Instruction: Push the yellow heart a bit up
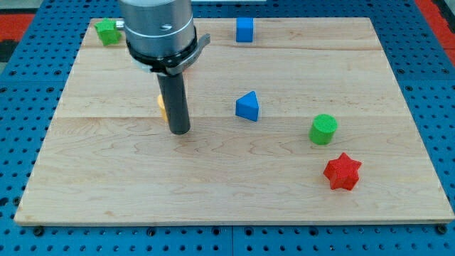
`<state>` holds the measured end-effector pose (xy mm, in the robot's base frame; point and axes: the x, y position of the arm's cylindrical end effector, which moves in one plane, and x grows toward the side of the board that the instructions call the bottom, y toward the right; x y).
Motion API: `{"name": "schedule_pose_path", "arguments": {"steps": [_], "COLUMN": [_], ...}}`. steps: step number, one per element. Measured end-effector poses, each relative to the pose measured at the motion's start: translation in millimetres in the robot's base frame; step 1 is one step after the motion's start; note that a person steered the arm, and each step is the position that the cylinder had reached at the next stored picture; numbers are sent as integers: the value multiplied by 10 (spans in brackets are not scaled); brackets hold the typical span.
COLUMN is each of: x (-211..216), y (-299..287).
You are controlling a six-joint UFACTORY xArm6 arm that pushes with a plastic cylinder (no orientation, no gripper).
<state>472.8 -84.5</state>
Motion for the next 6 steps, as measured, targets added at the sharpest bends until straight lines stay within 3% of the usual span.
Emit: {"name": "schedule_pose_path", "arguments": {"steps": [3, 6], "x": [-452, -845], "y": [-185, 1128]}}
